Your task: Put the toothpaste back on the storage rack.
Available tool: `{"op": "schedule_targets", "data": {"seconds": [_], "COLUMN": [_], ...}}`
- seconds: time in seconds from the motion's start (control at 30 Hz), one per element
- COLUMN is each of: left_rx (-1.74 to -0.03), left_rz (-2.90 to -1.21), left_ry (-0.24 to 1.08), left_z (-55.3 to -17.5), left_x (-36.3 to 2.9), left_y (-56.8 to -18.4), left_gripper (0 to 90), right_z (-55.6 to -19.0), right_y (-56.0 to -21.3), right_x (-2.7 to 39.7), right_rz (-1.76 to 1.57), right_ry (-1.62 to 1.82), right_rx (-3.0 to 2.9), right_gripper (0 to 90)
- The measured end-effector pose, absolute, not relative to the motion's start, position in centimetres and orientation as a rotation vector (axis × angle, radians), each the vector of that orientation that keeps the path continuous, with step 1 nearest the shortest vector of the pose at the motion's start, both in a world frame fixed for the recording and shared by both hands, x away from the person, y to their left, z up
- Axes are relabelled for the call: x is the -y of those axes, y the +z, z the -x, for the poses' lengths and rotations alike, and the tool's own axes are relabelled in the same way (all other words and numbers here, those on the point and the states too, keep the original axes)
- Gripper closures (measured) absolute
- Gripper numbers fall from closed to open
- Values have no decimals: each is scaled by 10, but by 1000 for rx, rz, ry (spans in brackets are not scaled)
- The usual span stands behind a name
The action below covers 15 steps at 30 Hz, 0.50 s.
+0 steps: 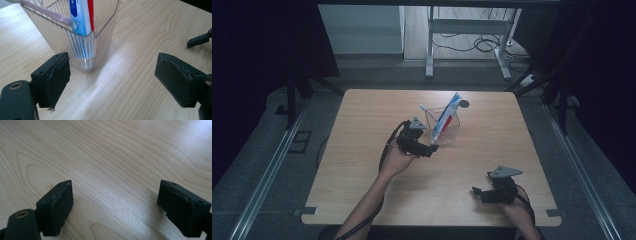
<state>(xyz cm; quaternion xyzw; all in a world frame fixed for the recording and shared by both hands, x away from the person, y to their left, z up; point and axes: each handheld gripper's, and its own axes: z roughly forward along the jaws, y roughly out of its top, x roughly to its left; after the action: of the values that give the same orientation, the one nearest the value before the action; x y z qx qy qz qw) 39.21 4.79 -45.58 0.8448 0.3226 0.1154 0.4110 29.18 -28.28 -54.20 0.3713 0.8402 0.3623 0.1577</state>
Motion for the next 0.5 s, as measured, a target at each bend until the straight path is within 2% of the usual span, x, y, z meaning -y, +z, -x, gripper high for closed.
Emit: {"op": "schedule_targets", "data": {"seconds": [0.5], "left_rx": [-837], "left_rz": [-2116], "left_ry": [279], "left_z": [-373], "left_x": [-71], "left_y": [-471], "left_gripper": [134], "right_z": [-292], "right_y": [-542], "right_x": [283], "right_rz": [-1063], "right_ry": [1037], "right_rx": [-2403], "right_gripper": [133]}}
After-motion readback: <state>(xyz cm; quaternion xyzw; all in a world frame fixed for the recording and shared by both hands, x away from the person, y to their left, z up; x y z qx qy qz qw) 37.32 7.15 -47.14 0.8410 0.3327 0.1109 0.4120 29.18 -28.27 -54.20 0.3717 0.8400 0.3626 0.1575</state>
